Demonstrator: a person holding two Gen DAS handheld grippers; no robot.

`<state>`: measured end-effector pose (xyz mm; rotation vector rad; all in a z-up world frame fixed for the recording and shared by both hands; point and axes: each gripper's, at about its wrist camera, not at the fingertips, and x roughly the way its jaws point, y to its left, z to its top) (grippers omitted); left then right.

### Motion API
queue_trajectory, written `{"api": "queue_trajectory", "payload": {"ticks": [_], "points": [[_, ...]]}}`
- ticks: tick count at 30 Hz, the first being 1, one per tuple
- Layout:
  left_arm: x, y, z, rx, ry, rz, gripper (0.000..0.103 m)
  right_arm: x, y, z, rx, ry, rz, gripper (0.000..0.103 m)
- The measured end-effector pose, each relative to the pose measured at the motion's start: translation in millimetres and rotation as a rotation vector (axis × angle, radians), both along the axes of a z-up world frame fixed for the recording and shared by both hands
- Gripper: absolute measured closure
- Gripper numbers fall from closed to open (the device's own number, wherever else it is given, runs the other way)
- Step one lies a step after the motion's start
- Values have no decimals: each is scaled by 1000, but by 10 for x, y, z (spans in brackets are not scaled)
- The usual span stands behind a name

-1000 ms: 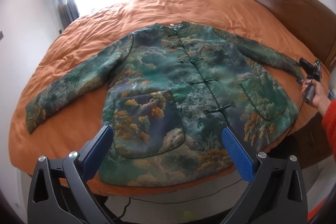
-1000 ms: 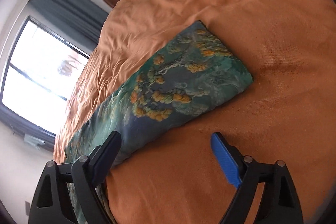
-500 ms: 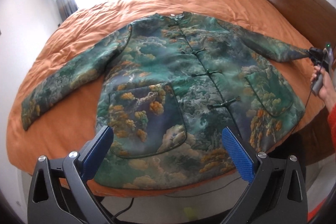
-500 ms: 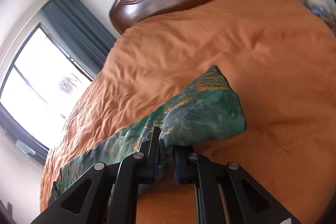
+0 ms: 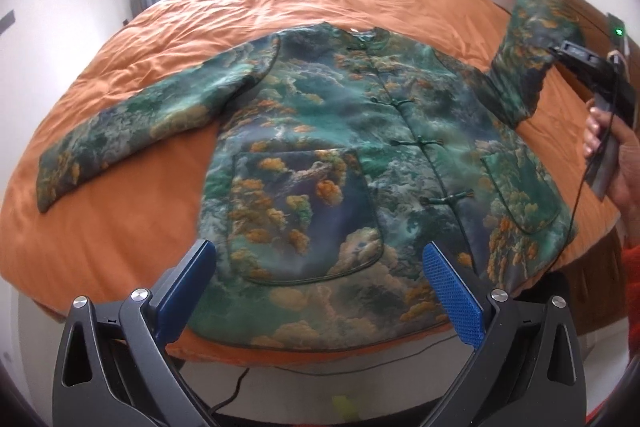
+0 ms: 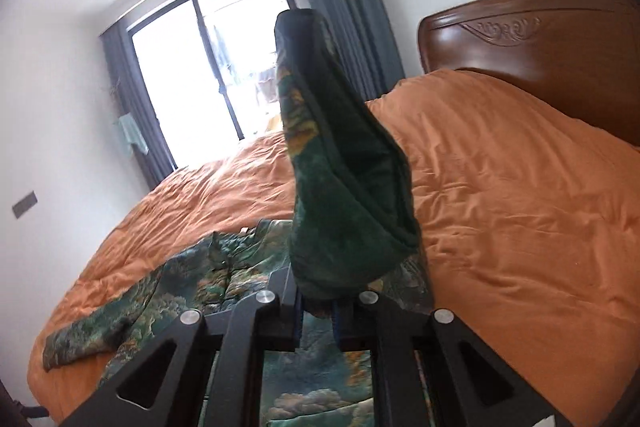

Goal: Fold large clothes
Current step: 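Fold the held sleeve across the jacket body, then open the right tool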

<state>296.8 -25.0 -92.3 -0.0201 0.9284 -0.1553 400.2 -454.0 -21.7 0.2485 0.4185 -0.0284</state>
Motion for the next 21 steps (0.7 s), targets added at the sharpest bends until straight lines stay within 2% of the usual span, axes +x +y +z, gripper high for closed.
{"api": "queue_trajectory", "payload": {"ticks": [4,7,12,15,16,18,20,21], "points": [[-32,190,-36,-5,8,49,0,335,680,-253,-22,82,73,93],[-44,300,-60,-5,13,74,0,551,1108,-560,-50,163,110,93],[-9,403,-66,5,7,94,0,690,1412,-1200,-87,308,148,93],[60,399,-69,6,10,88,0,742,1436,-1411,-84,379,155,88],[91,387,-67,8,10,83,0,753,1439,-1458,-79,397,157,85],[158,338,-62,15,11,63,0,775,1441,-1508,-50,424,178,72],[239,263,-58,29,9,36,0,778,1460,-1579,-14,445,215,47],[279,223,-55,32,6,22,0,776,1483,-1603,-2,453,237,43]]}}
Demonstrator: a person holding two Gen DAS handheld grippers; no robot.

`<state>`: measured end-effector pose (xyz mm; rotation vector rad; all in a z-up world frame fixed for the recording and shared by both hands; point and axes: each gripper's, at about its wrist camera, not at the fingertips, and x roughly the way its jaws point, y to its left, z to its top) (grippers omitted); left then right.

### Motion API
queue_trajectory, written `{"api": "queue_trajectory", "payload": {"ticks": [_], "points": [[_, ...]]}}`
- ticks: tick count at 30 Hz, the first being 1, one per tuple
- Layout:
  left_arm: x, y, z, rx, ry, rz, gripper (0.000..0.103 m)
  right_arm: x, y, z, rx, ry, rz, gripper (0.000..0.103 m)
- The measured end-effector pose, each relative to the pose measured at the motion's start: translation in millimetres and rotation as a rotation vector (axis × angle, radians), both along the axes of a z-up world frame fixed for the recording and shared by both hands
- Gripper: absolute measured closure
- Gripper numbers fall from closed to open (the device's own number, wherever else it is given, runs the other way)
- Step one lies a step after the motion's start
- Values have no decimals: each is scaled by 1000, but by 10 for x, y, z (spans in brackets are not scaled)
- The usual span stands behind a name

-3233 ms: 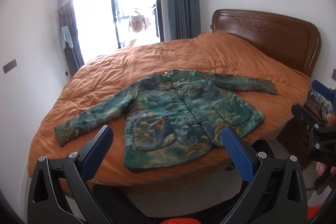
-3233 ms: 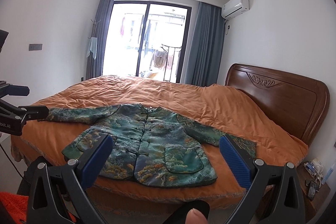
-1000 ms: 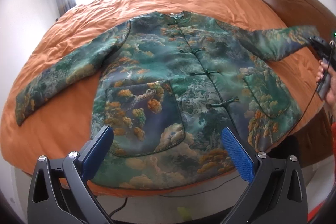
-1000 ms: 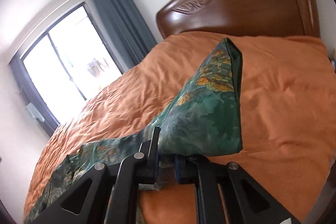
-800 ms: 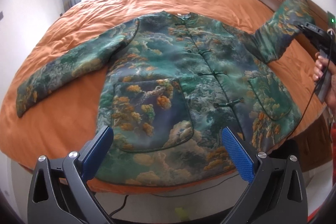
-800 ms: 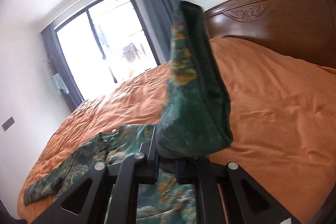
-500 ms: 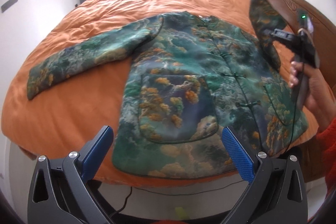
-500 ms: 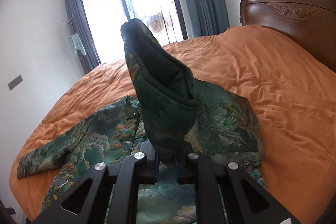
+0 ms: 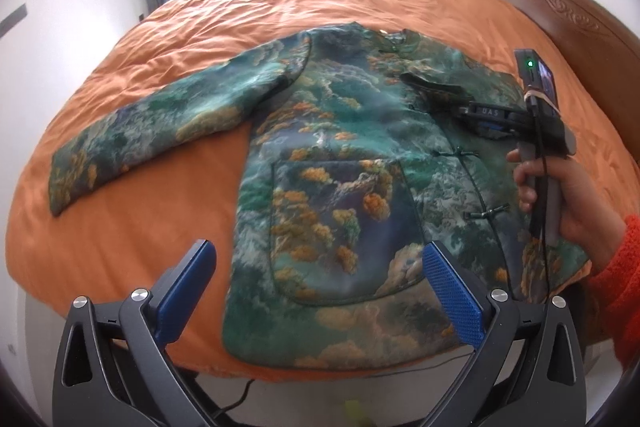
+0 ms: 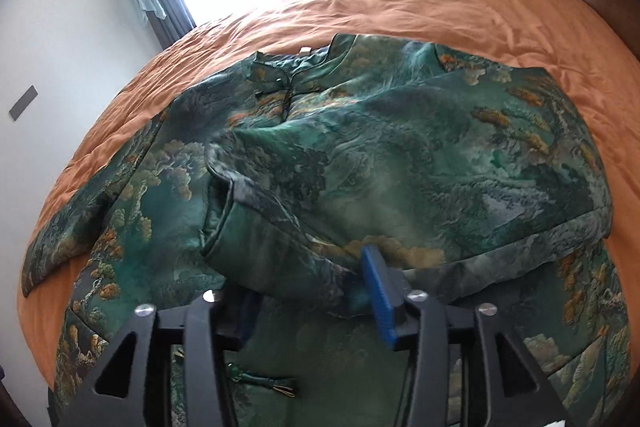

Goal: Fold large clothes

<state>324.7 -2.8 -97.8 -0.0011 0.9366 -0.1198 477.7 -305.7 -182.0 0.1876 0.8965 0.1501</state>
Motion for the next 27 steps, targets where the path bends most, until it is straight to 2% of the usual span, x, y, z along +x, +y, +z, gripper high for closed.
{"api": "queue_trajectory", "payload": {"ticks": [2,9,14,19,21,23,27], "points": [[105,-74,12,-8,4,-28,0,-38,39,-2,1,2,25,40],[655,-440,81,-147,28,-152,0,-469,-75,159,82,-16,71,38],[1296,-875,-79,-259,121,-239,1,-922,-269,307,76,-76,62,38],[1808,-1312,-290,-222,142,-267,2,-1367,-408,396,42,-122,56,38],[1979,-1431,-392,-213,161,-258,5,-1516,-440,415,27,-136,56,38],[2121,-1539,-505,-207,198,-253,20,-1642,-479,426,24,-143,53,38],[2328,-1707,-732,-164,250,-254,38,-1780,-550,398,33,-137,47,38]]}}
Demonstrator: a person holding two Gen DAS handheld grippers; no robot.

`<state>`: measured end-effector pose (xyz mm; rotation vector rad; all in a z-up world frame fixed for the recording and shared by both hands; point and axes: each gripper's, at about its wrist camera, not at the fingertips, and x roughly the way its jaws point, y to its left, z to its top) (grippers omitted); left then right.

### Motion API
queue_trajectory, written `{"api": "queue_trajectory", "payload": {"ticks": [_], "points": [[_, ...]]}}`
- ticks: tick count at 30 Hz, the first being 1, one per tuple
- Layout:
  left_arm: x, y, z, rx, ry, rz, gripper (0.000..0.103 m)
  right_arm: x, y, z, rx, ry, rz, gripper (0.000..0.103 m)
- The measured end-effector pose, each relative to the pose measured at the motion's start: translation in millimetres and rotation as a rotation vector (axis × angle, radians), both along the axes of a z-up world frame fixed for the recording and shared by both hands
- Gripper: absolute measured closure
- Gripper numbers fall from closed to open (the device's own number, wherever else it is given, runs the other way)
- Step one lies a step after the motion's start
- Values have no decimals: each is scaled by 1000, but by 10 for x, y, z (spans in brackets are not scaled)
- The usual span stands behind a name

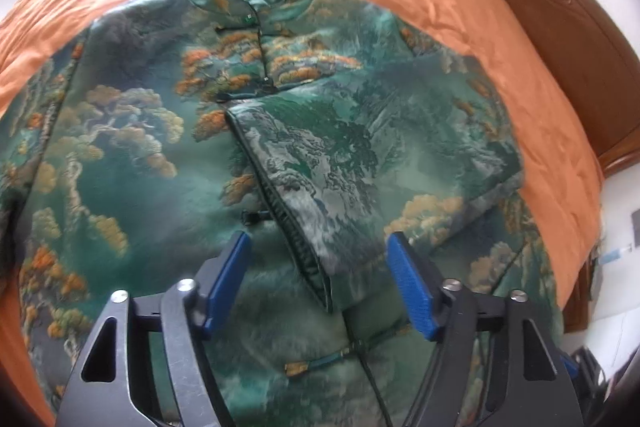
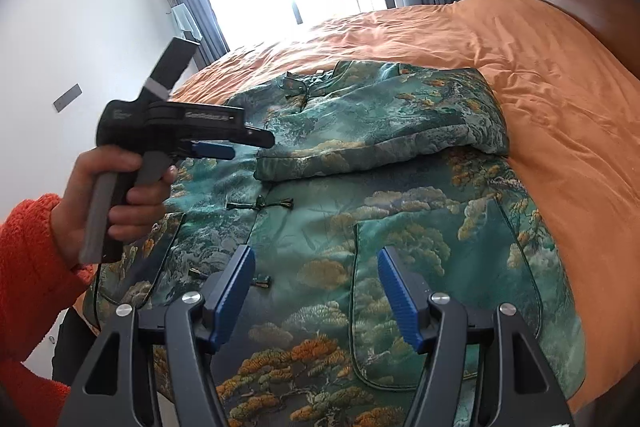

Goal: Fold large clothes

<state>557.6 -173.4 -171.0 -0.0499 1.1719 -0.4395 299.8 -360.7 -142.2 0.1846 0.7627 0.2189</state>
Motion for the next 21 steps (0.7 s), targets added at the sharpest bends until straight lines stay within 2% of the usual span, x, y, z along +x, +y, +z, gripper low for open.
{"api": "queue_trajectory", "payload": {"ticks": [1,2,5,10,14,17,21], "points": [[34,-31,-53,13,7,-1,50,-16,-7,-13,-3,0,-1,38],[59,-63,-96,11,19,-5,68,-23,-12,-23,-8,-1,-1,38],[117,-112,-80,27,7,0,89,-15,-45,-50,-12,-3,-5,38],[248,-102,177,48,-103,-2,93,24,-138,-24,-12,-15,-31,38],[432,-15,223,32,-119,34,93,232,-250,24,-28,-15,-37,38],[496,49,114,12,-107,58,93,531,-377,99,-58,-28,-51,38],[469,46,-54,15,-97,64,93,1191,-629,172,-79,-26,-85,38]]}}
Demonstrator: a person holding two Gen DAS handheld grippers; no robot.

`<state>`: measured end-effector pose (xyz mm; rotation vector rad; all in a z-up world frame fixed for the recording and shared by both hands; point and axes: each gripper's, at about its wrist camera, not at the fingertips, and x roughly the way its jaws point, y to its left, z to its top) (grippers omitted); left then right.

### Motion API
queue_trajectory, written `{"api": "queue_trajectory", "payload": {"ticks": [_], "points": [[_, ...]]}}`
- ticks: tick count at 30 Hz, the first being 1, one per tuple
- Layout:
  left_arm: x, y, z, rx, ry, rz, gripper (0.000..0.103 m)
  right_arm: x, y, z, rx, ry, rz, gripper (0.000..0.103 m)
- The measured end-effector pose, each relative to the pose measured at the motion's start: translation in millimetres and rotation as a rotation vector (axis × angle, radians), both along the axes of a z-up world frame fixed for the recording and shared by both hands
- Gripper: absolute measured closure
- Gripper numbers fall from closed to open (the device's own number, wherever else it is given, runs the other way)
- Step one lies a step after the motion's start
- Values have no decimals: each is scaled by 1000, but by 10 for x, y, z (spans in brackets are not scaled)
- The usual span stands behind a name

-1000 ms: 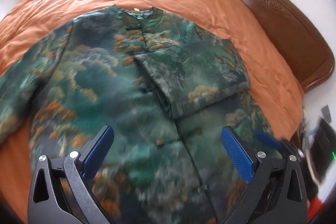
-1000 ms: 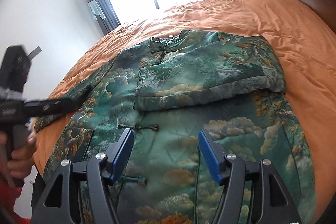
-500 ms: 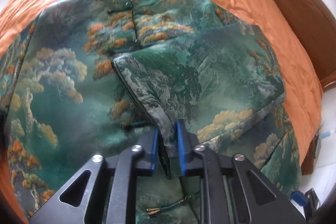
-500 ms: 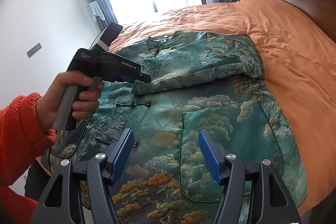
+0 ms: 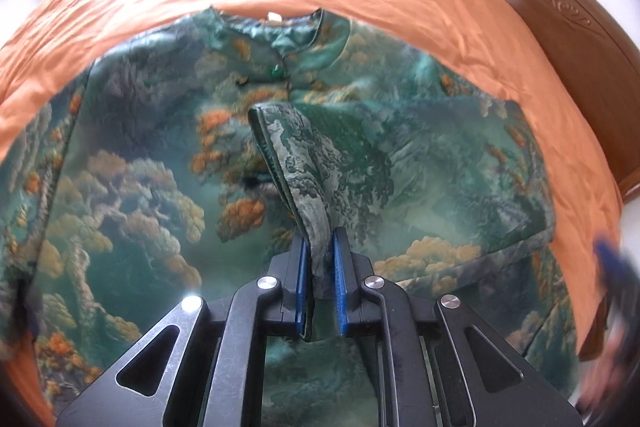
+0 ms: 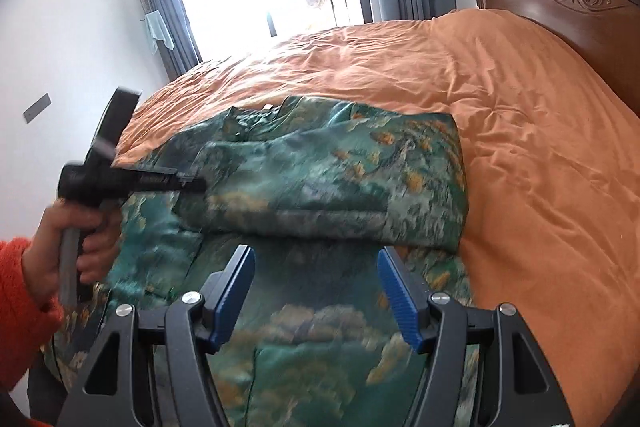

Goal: Fold large clothes

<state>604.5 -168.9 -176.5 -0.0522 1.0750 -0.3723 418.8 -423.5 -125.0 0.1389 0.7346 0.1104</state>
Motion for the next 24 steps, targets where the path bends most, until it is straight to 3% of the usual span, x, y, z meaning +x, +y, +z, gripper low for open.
{"api": "queue_trajectory", "payload": {"ticks": [7,11,13,15,18,24], "points": [[-1,22,-115,-12,1,5,92,1349,-435,-171,-3,17,-31,38],[19,46,-168,-27,9,1,91,1889,-612,-488,40,101,-44,38],[22,50,-195,-30,14,4,91,2056,-656,-731,67,209,-48,38],[28,48,-212,-26,15,4,90,2067,-644,-859,60,247,-47,38],[29,54,-222,-20,13,6,88,1942,-602,-775,24,223,-53,38],[24,36,-241,-5,7,19,86,1275,-425,-531,-2,181,13,38]]}}
